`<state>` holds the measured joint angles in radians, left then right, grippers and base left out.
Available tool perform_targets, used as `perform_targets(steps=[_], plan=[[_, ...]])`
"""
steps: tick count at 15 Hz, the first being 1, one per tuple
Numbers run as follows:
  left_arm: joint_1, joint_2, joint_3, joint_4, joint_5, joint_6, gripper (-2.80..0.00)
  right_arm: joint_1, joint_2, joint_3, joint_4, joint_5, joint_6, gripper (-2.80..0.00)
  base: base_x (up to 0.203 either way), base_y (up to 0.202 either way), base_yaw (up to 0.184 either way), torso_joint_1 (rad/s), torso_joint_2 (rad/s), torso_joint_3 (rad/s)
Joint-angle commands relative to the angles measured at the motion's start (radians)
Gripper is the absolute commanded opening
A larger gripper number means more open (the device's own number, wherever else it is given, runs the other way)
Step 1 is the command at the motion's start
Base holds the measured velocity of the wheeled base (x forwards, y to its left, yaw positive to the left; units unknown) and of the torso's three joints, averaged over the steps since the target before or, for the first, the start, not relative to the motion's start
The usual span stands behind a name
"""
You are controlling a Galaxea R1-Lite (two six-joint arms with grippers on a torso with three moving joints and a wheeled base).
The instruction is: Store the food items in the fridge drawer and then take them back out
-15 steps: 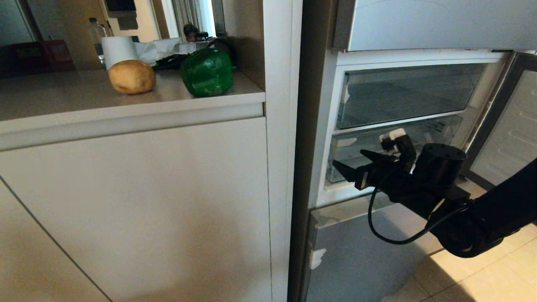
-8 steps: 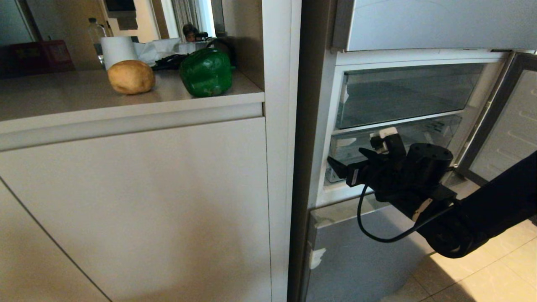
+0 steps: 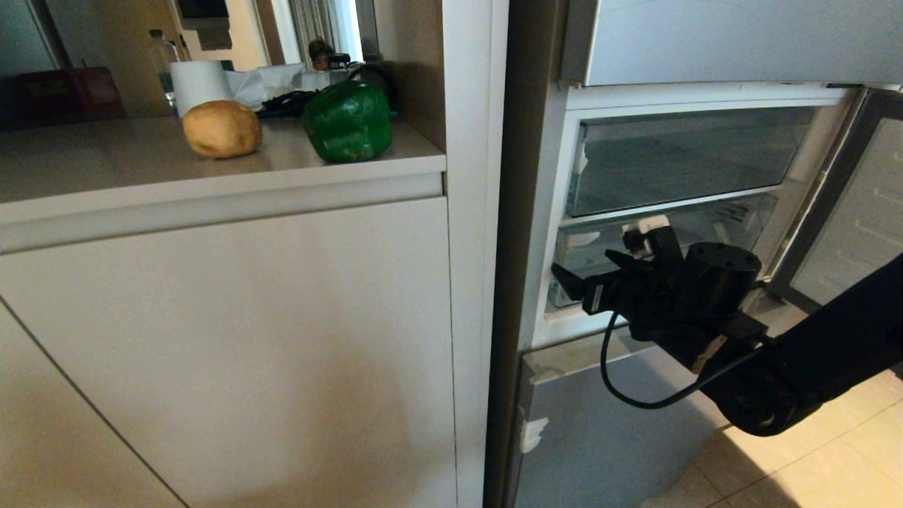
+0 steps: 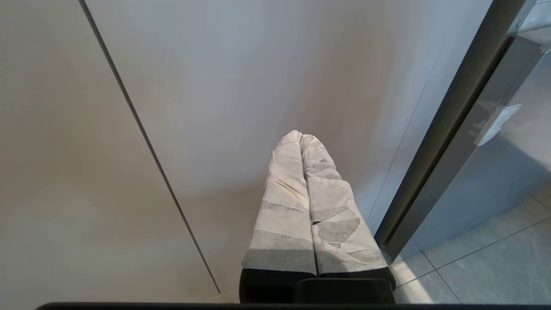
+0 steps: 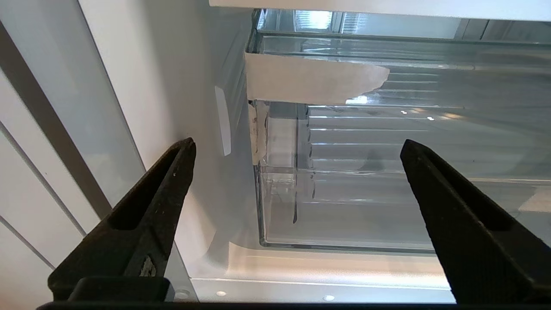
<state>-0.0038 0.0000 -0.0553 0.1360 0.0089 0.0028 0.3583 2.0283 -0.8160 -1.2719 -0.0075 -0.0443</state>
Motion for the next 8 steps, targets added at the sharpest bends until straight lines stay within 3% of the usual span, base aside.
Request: perform_targets(steps=[1,8], plan=[[0.0,0.0,0.0,0.001,0.0,0.0,-2.8,-0.005,-0.008,0.002,-0.007,-0.007,0.0,0.0,0.0,0.0,0.0,0.0,0.0,0.0],[0.001,0.0,0.0,0.001,0.0,0.0,-2.8,-0.059,-0.025,0.035,-0.02,-0.008,0.004,0.0,0.0,0.0,0.0,0.0,0.0,0.0]])
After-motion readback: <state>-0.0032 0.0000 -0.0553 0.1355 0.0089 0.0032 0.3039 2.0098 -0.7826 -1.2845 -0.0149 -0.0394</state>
